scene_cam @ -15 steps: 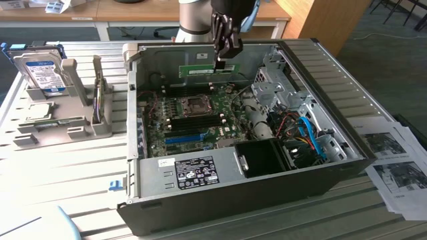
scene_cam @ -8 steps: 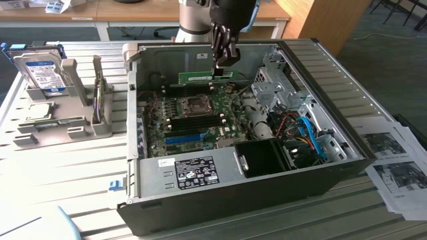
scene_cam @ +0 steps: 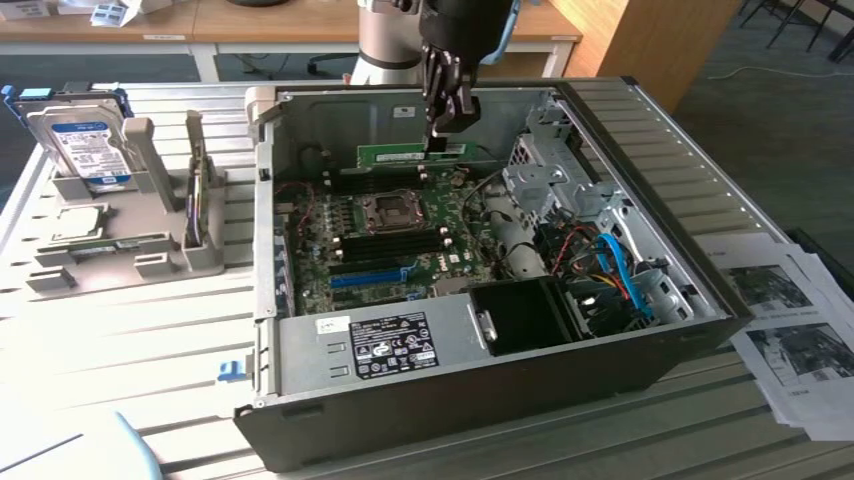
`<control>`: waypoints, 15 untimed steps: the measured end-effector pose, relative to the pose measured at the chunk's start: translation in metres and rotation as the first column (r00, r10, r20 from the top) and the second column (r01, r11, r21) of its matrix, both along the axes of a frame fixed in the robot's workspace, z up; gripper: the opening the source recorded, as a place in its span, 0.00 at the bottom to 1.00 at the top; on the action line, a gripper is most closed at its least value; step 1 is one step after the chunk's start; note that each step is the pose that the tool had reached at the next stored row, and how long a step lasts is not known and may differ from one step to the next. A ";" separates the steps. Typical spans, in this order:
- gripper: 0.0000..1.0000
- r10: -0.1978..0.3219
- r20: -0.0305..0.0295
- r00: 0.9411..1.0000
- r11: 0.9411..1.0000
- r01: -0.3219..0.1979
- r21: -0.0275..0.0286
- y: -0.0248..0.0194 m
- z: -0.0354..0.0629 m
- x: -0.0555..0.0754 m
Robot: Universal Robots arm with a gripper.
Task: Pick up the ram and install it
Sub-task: 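Insert the ram into the slot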
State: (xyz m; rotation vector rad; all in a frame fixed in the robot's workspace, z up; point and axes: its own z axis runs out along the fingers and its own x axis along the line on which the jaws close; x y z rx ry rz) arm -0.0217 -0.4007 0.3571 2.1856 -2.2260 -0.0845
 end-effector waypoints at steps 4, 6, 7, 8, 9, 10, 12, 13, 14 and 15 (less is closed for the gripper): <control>0.11 0.000 0.000 1.000 1.000 0.000 0.000 -0.0001 -0.0012 0.000; 0.11 0.000 0.000 1.000 1.000 0.000 0.000 -0.0002 -0.0026 0.000; 0.11 0.000 0.000 1.000 1.000 0.000 0.000 -0.0002 -0.0033 0.000; 0.11 0.000 0.000 1.000 1.000 0.000 0.000 -0.0002 -0.0041 0.000; 0.11 0.000 0.000 1.000 1.000 0.000 0.000 -0.0002 -0.0050 0.000; 0.11 0.000 0.000 1.000 1.000 0.000 0.000 -0.0002 -0.0059 0.000; 0.11 0.000 0.000 1.000 1.000 0.000 0.000 -0.0002 -0.0080 0.000; 0.11 0.000 0.000 1.000 1.000 0.000 0.000 -0.0002 -0.0093 0.000; 0.11 0.000 0.000 1.000 1.000 0.000 0.000 -0.0002 -0.0104 0.000; 0.11 0.000 0.000 1.000 1.000 0.000 0.000 -0.0002 -0.0116 0.000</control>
